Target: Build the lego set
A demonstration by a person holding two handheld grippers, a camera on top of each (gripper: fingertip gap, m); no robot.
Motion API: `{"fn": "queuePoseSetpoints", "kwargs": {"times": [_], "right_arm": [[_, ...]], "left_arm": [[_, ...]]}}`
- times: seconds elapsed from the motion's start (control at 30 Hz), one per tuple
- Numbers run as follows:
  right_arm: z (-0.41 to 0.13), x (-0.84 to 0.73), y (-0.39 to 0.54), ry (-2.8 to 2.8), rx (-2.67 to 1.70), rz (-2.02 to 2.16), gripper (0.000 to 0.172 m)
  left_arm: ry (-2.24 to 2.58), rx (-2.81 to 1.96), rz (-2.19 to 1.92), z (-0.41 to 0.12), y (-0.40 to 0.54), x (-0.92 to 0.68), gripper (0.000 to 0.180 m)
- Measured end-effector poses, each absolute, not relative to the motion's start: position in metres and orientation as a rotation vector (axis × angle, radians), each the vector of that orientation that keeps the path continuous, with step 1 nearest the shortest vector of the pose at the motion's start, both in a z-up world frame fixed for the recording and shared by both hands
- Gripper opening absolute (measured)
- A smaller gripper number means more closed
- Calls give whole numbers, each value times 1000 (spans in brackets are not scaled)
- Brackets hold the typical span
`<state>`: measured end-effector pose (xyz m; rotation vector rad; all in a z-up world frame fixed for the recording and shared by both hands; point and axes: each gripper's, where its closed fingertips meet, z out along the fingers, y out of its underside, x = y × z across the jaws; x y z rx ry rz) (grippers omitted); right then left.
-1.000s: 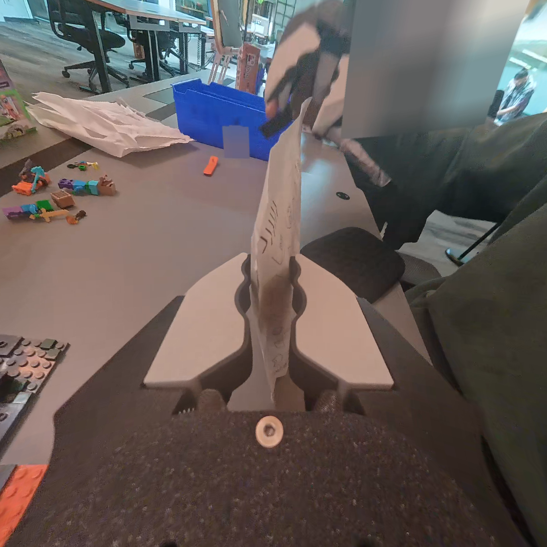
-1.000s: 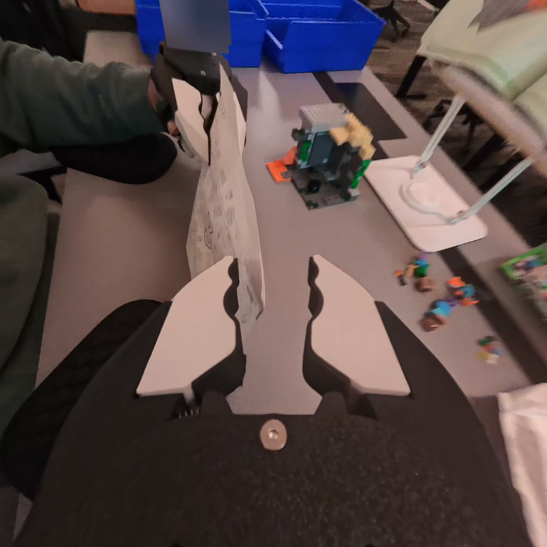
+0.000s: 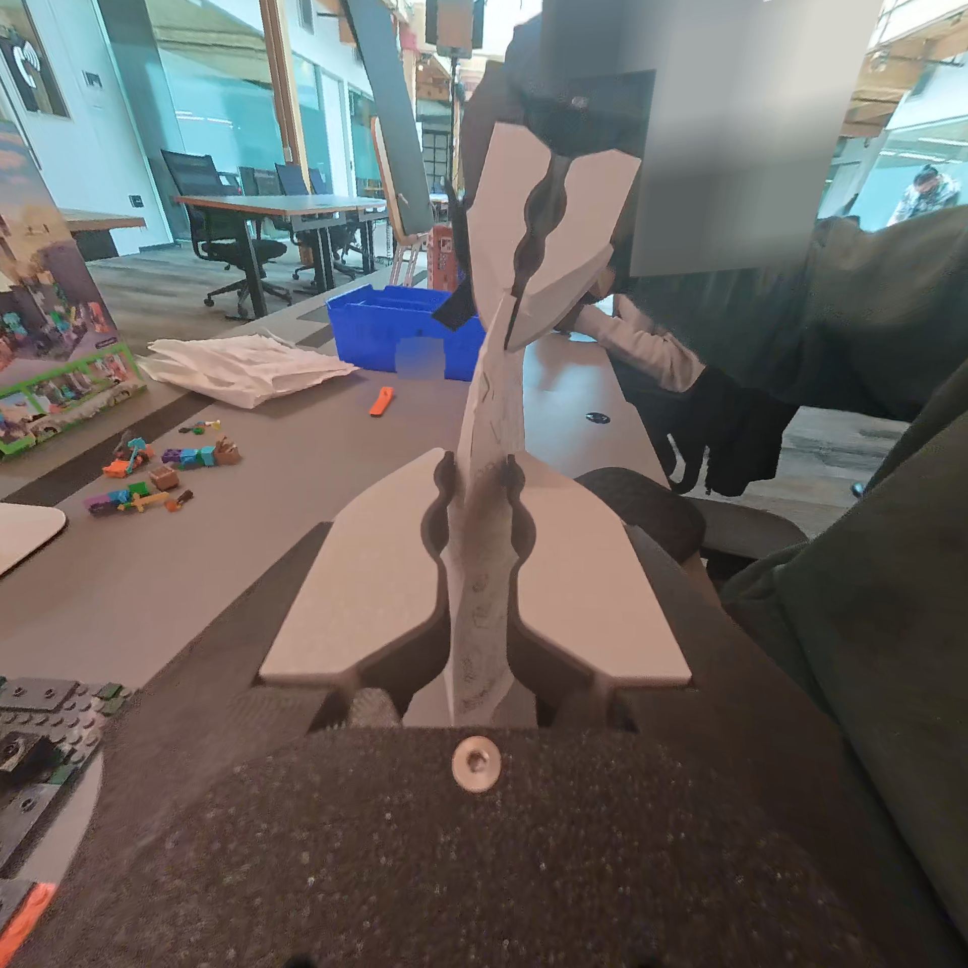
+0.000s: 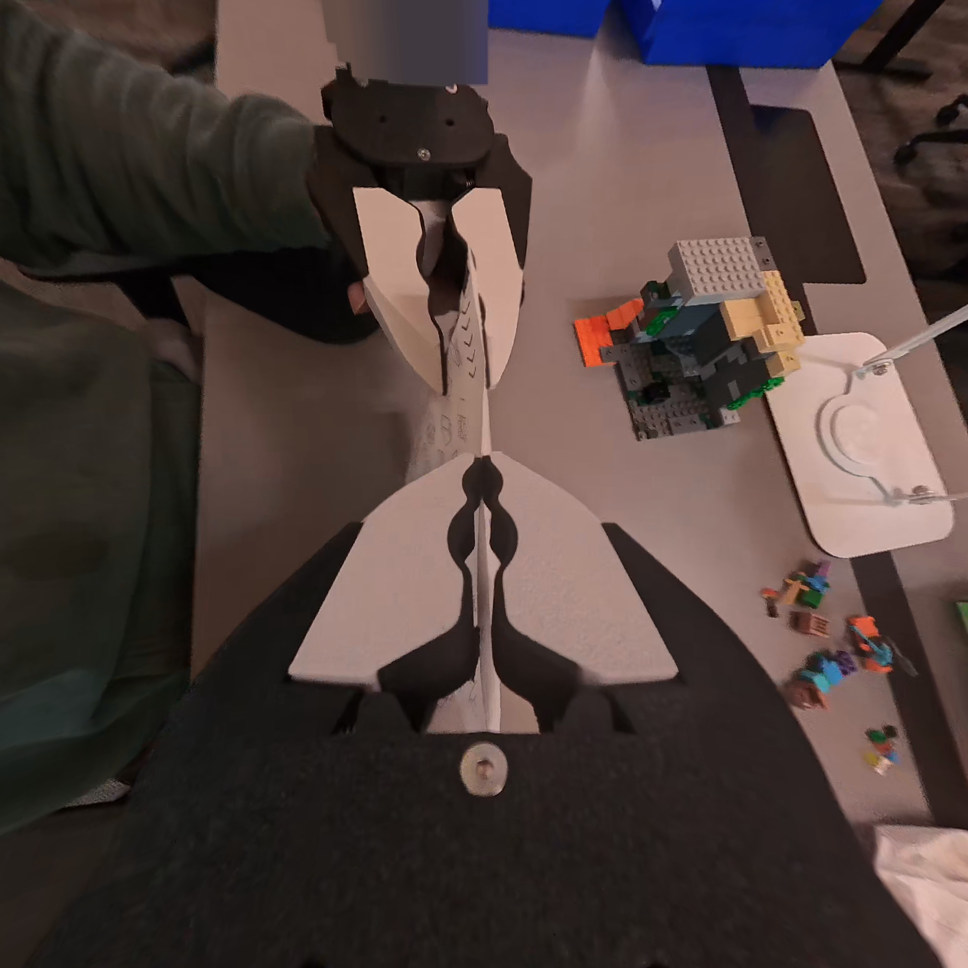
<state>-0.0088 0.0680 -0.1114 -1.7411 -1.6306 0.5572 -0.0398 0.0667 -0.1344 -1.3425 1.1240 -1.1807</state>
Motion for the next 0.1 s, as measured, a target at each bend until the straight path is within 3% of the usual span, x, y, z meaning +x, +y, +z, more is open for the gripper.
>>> {"fn": "queuePoseSetpoints", "kwargs": {"times": [0.03, 0.1], "right_arm": [[-109, -7, 66, -1614, -1739, 594, 0], [-107, -3, 67, -1583, -1737, 604, 0]], "left_arm": [[1116, -1342, -1196, -132, 66, -41, 23], [1067, -1328, -1273, -124, 65, -42, 27]]}}
